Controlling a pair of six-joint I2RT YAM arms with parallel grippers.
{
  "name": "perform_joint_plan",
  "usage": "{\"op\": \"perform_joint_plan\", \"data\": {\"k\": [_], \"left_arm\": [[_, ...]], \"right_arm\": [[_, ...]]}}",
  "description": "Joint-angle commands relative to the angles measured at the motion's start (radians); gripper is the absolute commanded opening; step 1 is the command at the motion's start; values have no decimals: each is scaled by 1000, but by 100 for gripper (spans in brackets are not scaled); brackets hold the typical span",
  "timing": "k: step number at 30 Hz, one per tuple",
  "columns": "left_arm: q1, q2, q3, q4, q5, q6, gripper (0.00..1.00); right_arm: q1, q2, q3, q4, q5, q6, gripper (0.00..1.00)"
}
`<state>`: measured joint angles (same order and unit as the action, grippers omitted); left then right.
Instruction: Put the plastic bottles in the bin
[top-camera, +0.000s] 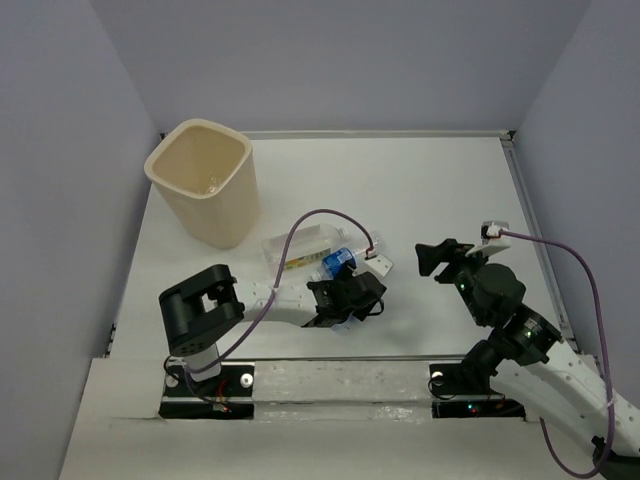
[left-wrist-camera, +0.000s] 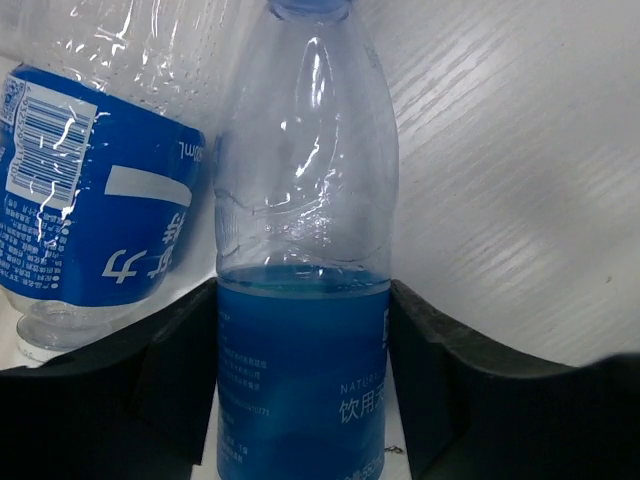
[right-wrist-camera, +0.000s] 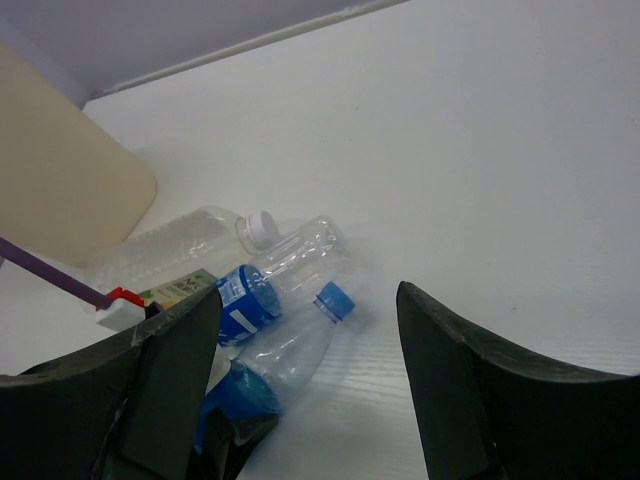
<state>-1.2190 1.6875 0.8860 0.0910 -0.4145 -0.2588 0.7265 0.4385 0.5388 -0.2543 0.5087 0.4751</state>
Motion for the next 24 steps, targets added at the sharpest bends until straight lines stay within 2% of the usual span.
{"op": "perform_joint_plan", "data": {"k": [1,6,13,16,19,23,24], "left_arm": [[-39,32,64,0,-69,18,55],[-63,-26,59,6,-67,-7,39],[-60,-342,37,21,-79,-16,37],[-27,-486,44,24,-87,-10,37],[53,-604,89,23,-121,3,38],[269,-699,180,52,-122,45,38],[380,-698,233,61,-112,56,39]], "right_arm": [[-4,-7,24,4,-6,-18,76],[-4,3,50,-40,7,-6,78],[-4,39,46,-83,47,80,90],[-4,58,69,-83,68,102,91],[-4,69,81,-65,77,99,91],[-4,152,70,-20,44,97,91],[-4,208,64,4,15,108,92]]}}
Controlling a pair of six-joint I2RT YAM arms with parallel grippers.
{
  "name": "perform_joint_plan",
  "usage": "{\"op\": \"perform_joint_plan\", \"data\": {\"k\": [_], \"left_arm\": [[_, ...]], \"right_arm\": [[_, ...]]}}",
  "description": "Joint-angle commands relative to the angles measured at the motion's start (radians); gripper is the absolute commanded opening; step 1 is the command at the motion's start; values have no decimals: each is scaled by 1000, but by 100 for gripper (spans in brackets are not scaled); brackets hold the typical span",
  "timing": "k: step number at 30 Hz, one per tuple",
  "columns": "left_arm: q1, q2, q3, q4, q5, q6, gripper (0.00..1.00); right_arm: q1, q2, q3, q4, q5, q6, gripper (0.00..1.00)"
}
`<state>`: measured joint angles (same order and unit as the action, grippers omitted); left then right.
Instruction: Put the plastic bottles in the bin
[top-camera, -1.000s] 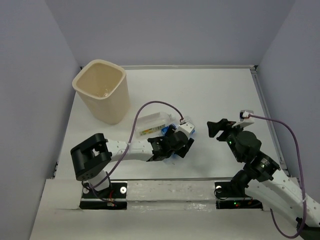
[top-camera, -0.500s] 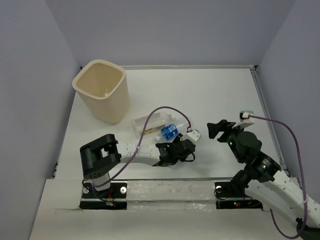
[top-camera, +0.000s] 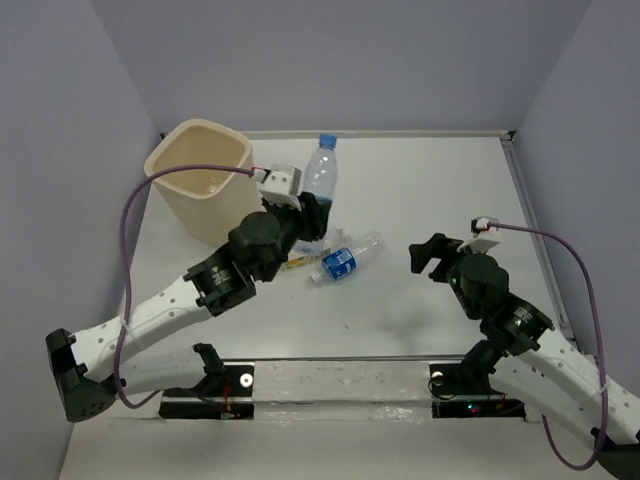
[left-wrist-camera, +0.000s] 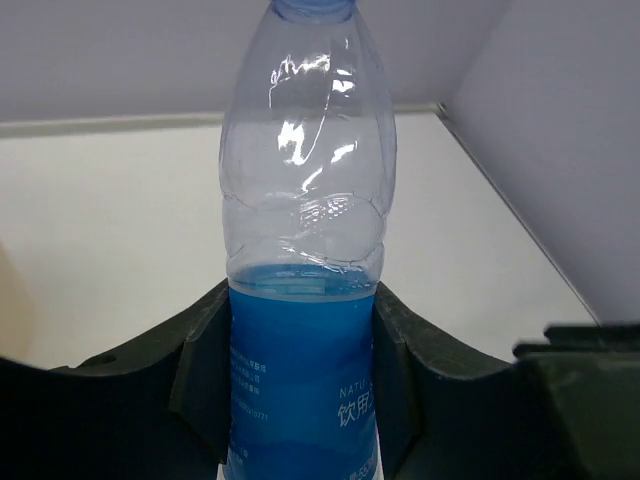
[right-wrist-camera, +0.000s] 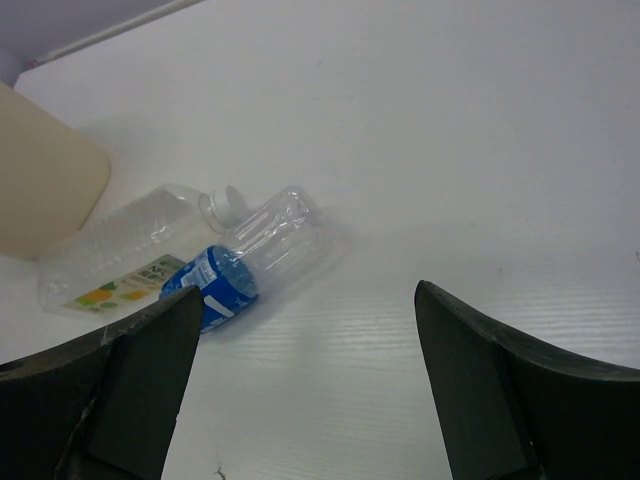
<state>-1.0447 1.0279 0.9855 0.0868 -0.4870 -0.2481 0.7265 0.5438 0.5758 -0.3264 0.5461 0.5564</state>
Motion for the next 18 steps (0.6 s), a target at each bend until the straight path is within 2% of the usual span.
{"op": "perform_joint_plan", "data": {"k": [1,2,3,8,11,18], "left_arm": [[257,-22,165,64,-38,79,40],[311,-9,197,59,-38,95,40],[410,7,226,59,-33,104,41],[665,113,347,117,36,139,41],[757,156,325,212,32,180,41],[882,280,272,356,14,210,41]], "right_arm": [[-4,129,21,88,-43,40,92],[-4,151,15,125,-61,48,93],[-4,169,-5,150,-98,56,93],[-4,211,-80,314,-166,71,93],[-4,267,-77,314,-169,71,93],[-4,357,-71,372,-176,102,94]]}}
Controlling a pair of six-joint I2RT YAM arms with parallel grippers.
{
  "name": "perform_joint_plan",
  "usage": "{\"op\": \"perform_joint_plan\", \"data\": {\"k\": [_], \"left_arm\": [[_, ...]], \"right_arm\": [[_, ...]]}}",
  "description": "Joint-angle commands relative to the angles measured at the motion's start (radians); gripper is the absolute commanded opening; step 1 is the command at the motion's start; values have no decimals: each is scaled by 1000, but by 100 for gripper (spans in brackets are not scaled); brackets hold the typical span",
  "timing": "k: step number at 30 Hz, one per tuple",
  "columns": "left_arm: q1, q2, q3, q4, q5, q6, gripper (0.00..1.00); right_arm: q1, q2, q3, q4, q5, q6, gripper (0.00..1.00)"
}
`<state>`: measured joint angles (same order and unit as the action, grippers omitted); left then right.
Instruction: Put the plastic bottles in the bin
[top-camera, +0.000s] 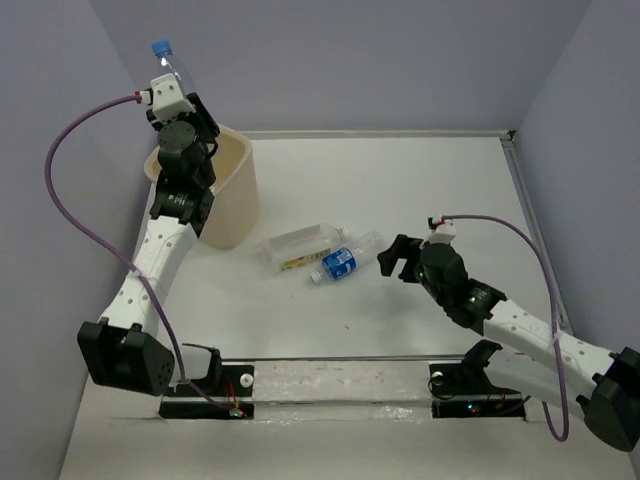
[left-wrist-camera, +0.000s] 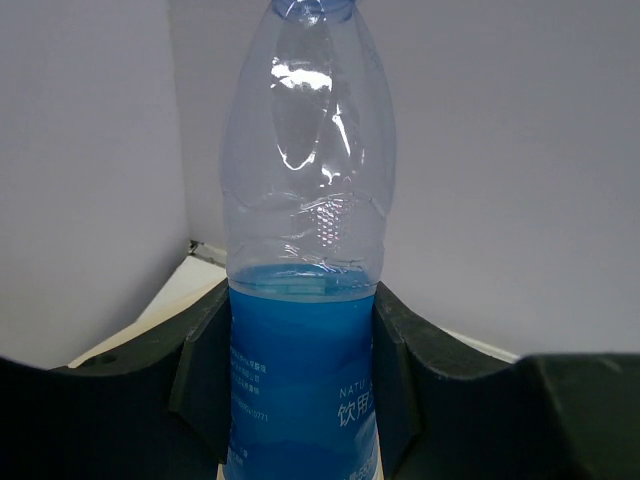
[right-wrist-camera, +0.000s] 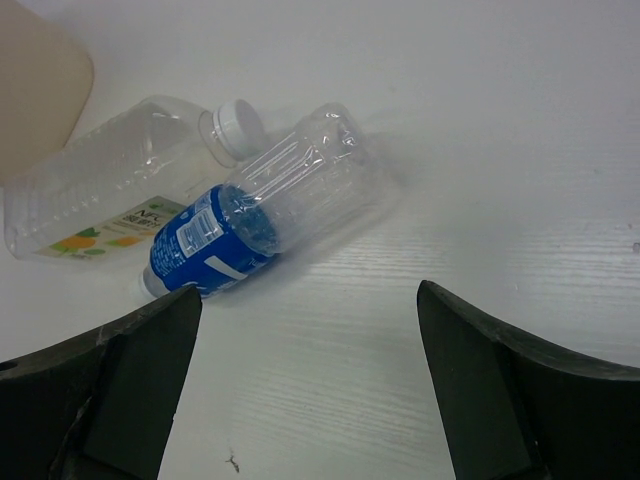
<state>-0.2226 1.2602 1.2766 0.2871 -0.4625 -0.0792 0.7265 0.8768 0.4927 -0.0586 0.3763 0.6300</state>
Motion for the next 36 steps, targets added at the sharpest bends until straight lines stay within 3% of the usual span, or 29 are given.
{"op": "perform_joint_plan", "data": {"k": [1,9,13,14,15,17,36], "left_arm": [[71,71,-25,178,-10,45,41],[89,137,-127,305,-22,75,47],[89,116,-246,403,-57,96,72],[89,108,-281,420,-61,90,85],[89,102,-307,425,-65,85,91],[89,85,-328,431,-70,55,99],[88,-289,-419,278,-15,-195,99]], "right_arm": [[-4,27,10,111,-10,28,94],[-4,97,18,144,15,79,96],[-4,206,59,144,26,125,100],[-4,258,79,147,42,141,100],[-4,283,90,148,64,151,100],[-4,327,127,152,78,178,100],[-22,640,290,152,179,310,100]]}}
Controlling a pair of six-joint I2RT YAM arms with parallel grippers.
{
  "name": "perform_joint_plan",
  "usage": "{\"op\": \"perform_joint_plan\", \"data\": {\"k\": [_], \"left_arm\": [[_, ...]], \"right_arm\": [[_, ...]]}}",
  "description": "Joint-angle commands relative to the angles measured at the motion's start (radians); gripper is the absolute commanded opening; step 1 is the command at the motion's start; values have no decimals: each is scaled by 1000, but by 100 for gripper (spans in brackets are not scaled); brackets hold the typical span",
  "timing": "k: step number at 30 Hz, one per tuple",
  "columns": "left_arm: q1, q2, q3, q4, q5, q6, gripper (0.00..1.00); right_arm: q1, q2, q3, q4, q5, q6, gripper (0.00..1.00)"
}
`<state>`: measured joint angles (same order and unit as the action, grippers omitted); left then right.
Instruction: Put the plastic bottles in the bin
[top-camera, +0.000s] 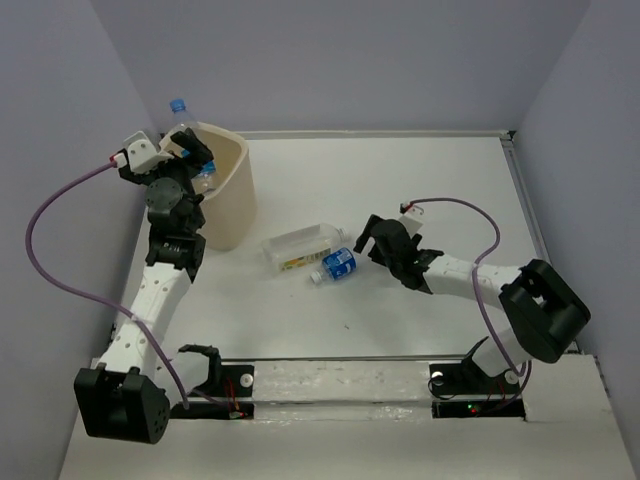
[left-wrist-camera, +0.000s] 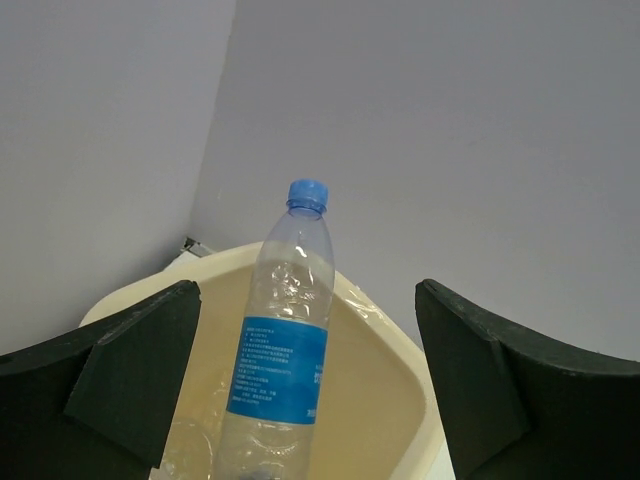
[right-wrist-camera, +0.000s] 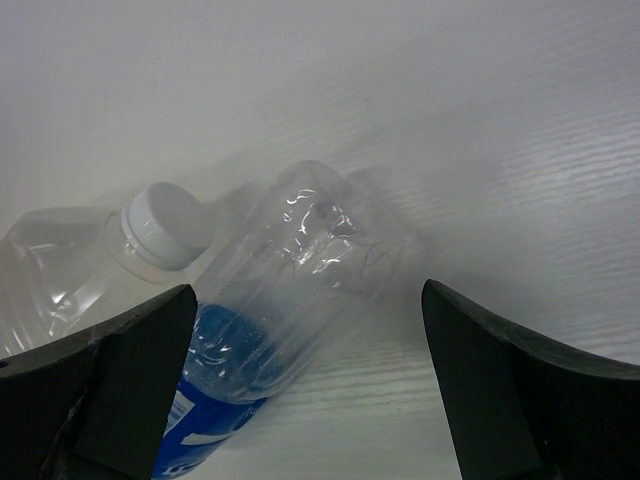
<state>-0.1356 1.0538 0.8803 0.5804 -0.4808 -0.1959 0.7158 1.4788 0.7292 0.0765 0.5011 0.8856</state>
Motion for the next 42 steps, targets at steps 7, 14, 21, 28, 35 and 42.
{"op": "perform_joint_plan", "data": {"k": [7,14,21,28,35,42], "left_arm": [[-2,-303,-32,-177,151,-224,99],[-4,-507,-69,-390,416,-260,99],[-24,-627,-73,-568,606,-179,99],[-76,-687,-21,-702,665,-103,99],[-111,-713,109,-668,639,-178,99],[-143,-764,171,-594,578,-202,99]], "right_arm": [[-42,142,90,11,30,88,100],[-42,137,46,5,51,93,83],[-42,8,-25,-27,97,41,52],[10,-364,-87,-132,135,-108,34],[166,-370,243,47,140,-419,33],[186,74,750,391,-45,-769,33]]}}
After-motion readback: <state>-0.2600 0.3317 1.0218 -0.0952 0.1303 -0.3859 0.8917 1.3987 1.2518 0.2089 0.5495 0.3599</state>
